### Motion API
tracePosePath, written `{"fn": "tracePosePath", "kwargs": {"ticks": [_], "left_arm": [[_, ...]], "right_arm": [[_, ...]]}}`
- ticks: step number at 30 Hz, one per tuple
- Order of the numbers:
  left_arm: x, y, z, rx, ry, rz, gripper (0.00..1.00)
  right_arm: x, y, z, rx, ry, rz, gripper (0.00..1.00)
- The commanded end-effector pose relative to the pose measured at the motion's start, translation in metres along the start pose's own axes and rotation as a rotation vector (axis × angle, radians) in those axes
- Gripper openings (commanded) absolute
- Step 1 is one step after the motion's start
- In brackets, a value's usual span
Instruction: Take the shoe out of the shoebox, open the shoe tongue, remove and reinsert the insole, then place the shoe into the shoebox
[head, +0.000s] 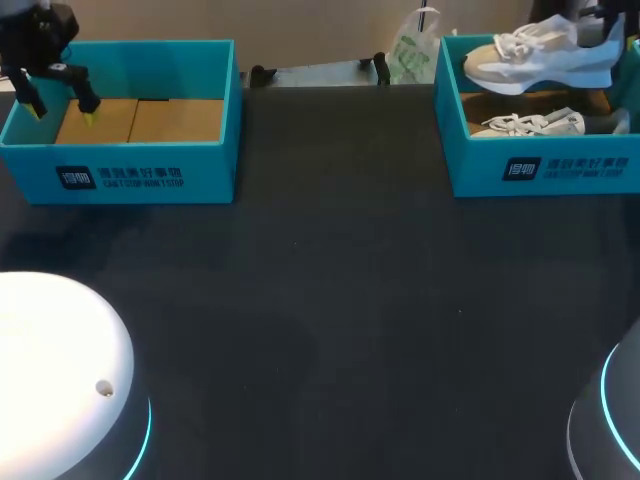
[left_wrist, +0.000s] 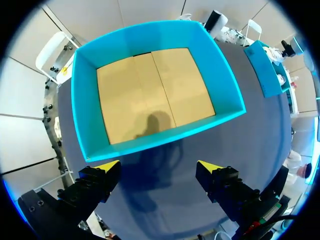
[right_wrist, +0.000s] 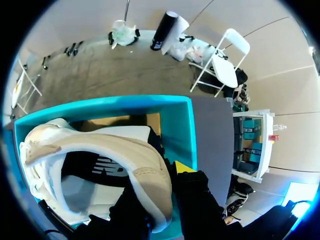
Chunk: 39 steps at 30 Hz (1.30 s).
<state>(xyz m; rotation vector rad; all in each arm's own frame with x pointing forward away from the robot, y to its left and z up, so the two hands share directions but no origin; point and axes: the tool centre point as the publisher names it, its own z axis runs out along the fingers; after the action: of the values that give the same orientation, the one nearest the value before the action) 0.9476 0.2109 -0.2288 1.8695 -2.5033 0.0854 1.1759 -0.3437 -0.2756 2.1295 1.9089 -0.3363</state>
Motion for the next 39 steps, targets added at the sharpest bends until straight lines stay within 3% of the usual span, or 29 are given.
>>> {"fn": "tracePosePath", "kwargs": {"ticks": [1, 17, 25, 39], "left_arm": [[0.0, 0.001, 0.0, 0.002, -0.002, 0.0, 1.0], [0.0, 0.001, 0.0, 0.002, -0.002, 0.0, 1.0], [0.0, 0.001, 0.0, 0.002, -0.002, 0.0, 1.0], [0.0, 0.001, 0.0, 0.002, -0.002, 0.0, 1.0]], "right_arm": [[-0.01, 0.001, 0.001, 0.005, 0.012, 0.005, 0.0], [-0.017, 0.0, 0.004, 0.015, 0.016, 0.029, 0.0], [-0.011, 0.006, 0.018, -0.015, 0.015, 0.011, 0.0], [-0.009, -0.002, 0.037, -0.067, 0.019, 0.052, 0.0]]}}
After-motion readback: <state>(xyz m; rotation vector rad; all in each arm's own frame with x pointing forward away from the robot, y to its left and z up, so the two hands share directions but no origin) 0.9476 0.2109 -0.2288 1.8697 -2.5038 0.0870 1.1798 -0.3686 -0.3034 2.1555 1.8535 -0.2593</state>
